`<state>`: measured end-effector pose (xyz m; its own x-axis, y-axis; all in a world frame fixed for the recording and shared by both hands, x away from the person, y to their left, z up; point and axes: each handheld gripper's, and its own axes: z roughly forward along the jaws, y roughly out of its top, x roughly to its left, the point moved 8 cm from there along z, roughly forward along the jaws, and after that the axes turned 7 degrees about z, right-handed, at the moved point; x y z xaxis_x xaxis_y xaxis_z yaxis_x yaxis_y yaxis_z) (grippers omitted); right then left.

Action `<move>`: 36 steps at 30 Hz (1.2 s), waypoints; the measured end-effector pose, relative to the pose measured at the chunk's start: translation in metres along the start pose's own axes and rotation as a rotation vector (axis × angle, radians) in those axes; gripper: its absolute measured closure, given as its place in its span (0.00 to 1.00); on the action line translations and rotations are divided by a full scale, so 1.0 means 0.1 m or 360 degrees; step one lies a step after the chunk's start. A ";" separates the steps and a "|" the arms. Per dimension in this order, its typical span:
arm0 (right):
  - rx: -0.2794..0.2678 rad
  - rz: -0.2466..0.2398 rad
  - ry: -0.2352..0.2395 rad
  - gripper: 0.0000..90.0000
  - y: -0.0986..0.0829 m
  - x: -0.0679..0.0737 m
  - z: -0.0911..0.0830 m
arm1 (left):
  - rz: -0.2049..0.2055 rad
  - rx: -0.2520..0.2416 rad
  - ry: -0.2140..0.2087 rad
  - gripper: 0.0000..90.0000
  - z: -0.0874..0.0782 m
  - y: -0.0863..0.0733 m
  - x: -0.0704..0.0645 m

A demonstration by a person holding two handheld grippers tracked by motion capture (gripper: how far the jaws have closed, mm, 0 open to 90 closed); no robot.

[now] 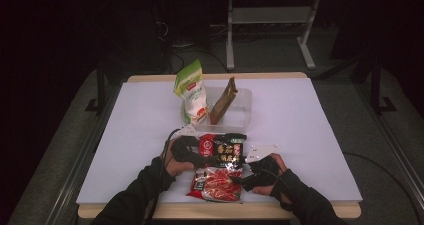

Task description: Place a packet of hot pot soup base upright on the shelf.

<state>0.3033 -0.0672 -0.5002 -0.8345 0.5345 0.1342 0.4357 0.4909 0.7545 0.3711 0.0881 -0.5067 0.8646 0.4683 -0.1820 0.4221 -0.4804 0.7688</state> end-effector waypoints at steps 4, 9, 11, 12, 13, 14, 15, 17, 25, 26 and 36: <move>-0.0036 -0.0048 -0.0030 0.34 0.01 0.01 -0.01 | -0.0033 -0.0014 -0.0014 0.09 0.00 0.01 0.01; -0.0096 -0.0131 -0.0047 0.42 0.05 0.04 -0.02 | -0.0102 -0.0035 -0.0071 0.09 -0.01 0.02 0.04; -0.0102 -0.0183 -0.0065 0.43 0.07 0.07 -0.01 | -0.0097 -0.0025 -0.0089 0.08 -0.01 0.03 0.04; -0.0095 -0.0170 -0.0057 0.43 0.07 0.07 0.00 | -0.0103 -0.0027 -0.0096 0.08 -0.01 0.03 0.04; -0.0090 -0.0137 -0.0044 0.43 0.07 0.06 0.00 | -0.0105 -0.0028 -0.0088 0.09 -0.01 0.03 0.05; -0.0083 -0.0116 -0.0030 0.43 0.05 0.04 0.00 | -0.0100 -0.0025 -0.0082 0.11 -0.01 0.03 0.04; -0.0082 -0.0092 -0.0017 0.43 0.05 0.03 0.01 | -0.0101 -0.0027 -0.0085 0.13 -0.01 0.04 0.05; -0.0078 -0.0080 -0.0001 0.43 0.04 0.02 0.02 | -0.0134 -0.0052 -0.0101 0.17 -0.02 0.04 0.06; -0.0151 -0.0127 -0.0018 0.45 0.06 0.04 -0.03 | -0.0146 -0.0191 -0.0153 0.34 -0.15 0.16 0.01; -0.0169 -0.0138 -0.0025 0.46 0.07 0.04 -0.04 | -0.0177 -0.0184 -0.0170 0.32 -0.13 0.15 0.01; -0.0294 -0.0244 -0.0084 0.59 0.14 0.09 -0.09 | -0.0254 -0.0198 -0.0231 0.22 -0.09 0.14 0.01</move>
<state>0.2990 -0.0619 -0.4831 -0.8652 0.5009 -0.0210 0.2323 0.4377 0.8686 0.3753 0.0883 -0.4906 0.8238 0.4148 -0.3864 0.5272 -0.3099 0.7912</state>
